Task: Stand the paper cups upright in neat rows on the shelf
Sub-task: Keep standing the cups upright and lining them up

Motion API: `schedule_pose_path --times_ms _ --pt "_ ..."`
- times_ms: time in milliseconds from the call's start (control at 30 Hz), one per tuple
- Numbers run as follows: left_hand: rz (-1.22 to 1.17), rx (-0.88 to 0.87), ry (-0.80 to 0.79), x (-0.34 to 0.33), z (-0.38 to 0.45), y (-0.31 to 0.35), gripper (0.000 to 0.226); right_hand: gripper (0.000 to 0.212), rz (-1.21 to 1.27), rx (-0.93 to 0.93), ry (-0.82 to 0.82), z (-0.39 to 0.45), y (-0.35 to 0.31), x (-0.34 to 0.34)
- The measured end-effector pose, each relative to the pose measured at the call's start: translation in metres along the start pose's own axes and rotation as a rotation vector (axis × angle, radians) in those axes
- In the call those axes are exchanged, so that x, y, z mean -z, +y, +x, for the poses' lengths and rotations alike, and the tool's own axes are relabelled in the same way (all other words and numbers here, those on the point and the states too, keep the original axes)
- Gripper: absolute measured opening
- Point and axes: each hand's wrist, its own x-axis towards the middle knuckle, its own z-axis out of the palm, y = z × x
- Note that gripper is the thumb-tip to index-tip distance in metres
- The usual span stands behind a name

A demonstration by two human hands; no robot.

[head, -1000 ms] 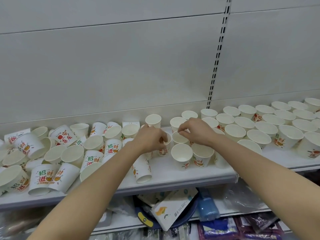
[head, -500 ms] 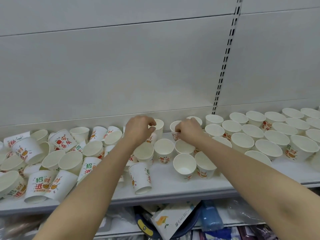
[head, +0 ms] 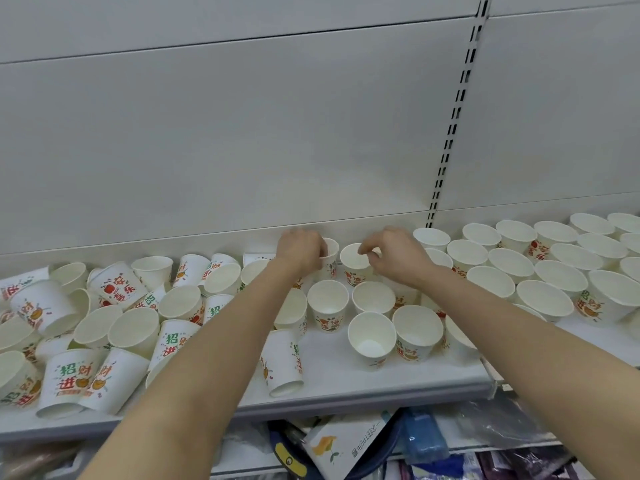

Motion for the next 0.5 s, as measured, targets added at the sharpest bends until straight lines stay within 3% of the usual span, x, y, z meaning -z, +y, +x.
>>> schedule_pose_path --times_ms 167,300,500 --pt "-0.134 -0.085 -0.007 0.006 -0.007 -0.027 0.038 0.023 0.016 0.045 -0.071 0.014 -0.02 -0.007" --pt "-0.182 0.007 0.01 0.013 -0.015 -0.052 0.029 0.026 -0.051 0.098 -0.147 0.031 -0.04 -0.025" --pt "-0.117 -0.002 -0.226 0.0 -0.017 -0.057 0.038 0.018 -0.2 0.115 -0.151 0.039 -0.043 -0.038"
